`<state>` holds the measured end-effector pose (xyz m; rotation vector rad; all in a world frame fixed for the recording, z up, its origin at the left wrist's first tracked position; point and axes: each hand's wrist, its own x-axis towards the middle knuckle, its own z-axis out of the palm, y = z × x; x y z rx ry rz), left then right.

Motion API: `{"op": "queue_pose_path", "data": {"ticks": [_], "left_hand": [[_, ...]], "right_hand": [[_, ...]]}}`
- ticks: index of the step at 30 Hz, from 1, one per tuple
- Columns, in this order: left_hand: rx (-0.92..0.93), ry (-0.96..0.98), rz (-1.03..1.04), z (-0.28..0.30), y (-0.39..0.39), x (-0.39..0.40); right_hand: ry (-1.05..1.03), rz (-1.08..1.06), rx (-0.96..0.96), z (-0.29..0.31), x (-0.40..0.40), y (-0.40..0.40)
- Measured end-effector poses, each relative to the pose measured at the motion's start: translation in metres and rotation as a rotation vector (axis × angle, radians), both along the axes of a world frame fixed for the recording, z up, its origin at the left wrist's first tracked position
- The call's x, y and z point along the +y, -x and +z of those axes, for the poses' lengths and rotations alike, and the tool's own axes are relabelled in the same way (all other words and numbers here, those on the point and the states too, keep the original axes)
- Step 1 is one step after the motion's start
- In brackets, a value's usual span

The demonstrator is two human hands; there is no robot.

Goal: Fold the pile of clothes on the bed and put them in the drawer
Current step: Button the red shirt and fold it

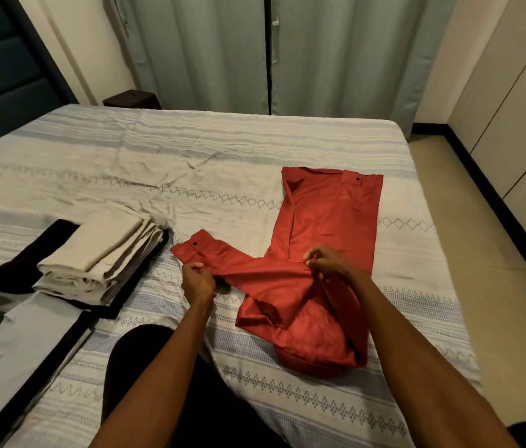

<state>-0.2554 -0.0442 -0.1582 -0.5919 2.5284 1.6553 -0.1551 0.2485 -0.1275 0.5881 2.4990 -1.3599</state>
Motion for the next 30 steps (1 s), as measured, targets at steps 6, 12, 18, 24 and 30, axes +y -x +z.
{"op": "queue_pose_path", "data": {"ticks": [6, 12, 18, 24, 30], "left_hand": [[-0.033, -0.066, -0.088, -0.004, -0.050, 0.006], [-0.117, -0.039, -0.523, 0.001, -0.121, 0.039], [-0.116, -0.107, -0.538, -0.002, -0.140, 0.064], [-0.193, -0.134, -0.480, -0.006, -0.175, 0.065], [-0.213, -0.086, -0.633, 0.013, -0.171, 0.050]], "right_hand": [[-0.016, 0.011, -0.032, -0.007, -0.007, -0.003], [0.108, -0.162, -0.009, -0.012, -0.003, -0.015], [0.097, -0.178, 0.116, -0.022, 0.006, -0.026], [-0.061, -0.132, 0.119, -0.026, -0.001, -0.020], [-0.400, 0.002, 0.251, -0.030, -0.011, -0.017]]}}
